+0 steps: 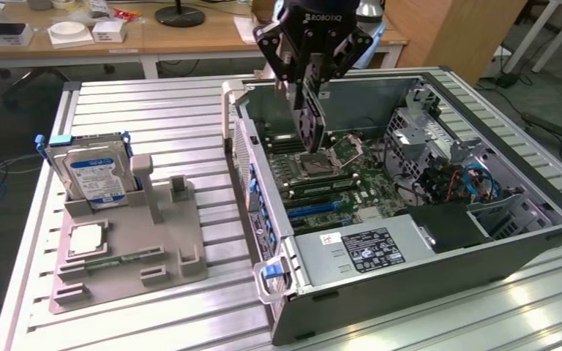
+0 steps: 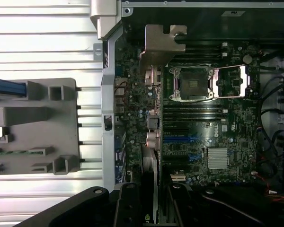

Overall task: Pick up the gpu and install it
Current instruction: 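Pick up the gpu and move the gpu toward the slot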

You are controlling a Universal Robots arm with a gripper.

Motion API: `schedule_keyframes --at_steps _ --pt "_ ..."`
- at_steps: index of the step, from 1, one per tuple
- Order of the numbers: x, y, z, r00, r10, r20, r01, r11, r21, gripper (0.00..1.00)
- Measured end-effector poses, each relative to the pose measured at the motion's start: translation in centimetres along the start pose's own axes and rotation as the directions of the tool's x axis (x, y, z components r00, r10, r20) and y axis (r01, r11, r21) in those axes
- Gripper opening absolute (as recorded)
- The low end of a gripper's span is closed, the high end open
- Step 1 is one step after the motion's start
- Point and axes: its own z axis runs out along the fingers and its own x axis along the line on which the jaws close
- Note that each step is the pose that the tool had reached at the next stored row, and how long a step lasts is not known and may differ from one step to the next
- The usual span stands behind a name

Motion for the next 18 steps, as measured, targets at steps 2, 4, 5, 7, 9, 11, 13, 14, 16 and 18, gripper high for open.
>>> schedule_keyframes --at_steps 2,4,5,7,9,11,13,14,16,18 --pt "-0.2 0.01 0.0 1.0 0.0 -0.0001 0.0 1.0 0.0 0.26" --pt "-0.4 0.01 0.0 1.0 0.0 -0.0001 0.0 1.0 0.0001 0.26" --pt "-0.5 0.02 0.0 1.0 0.0 -0.0001 0.0 1.0 0.0001 0.26" --pt "-0.6 0.02 0.0 1.0 0.0 -0.0001 0.0 1.0 0.0 0.26" --pt "-0.8 0.03 0.0 1.0 0.0 -0.0001 0.0 1.0 0.0 0.26" --pt "-1.0 0.04 0.01 1.0 0.0 -0.0003 0.0 1.0 0.0 0.26" --pt "-1.3 0.04 0.01 1.0 0.0 -0.0004 0.0 1.0 0.0001 0.26" --pt "-1.4 0.05 0.01 1.0 0.0 -0.0005 0.0 1.0 0.0 0.26" --pt "-1.6 0.05 0.01 1.0 0.0 -0.0006 0.0 1.0 0.0 0.26" --pt "-1.8 0.06 0.01 1.0 0.0 -0.0006 0.0 1.0 0.0 0.26"
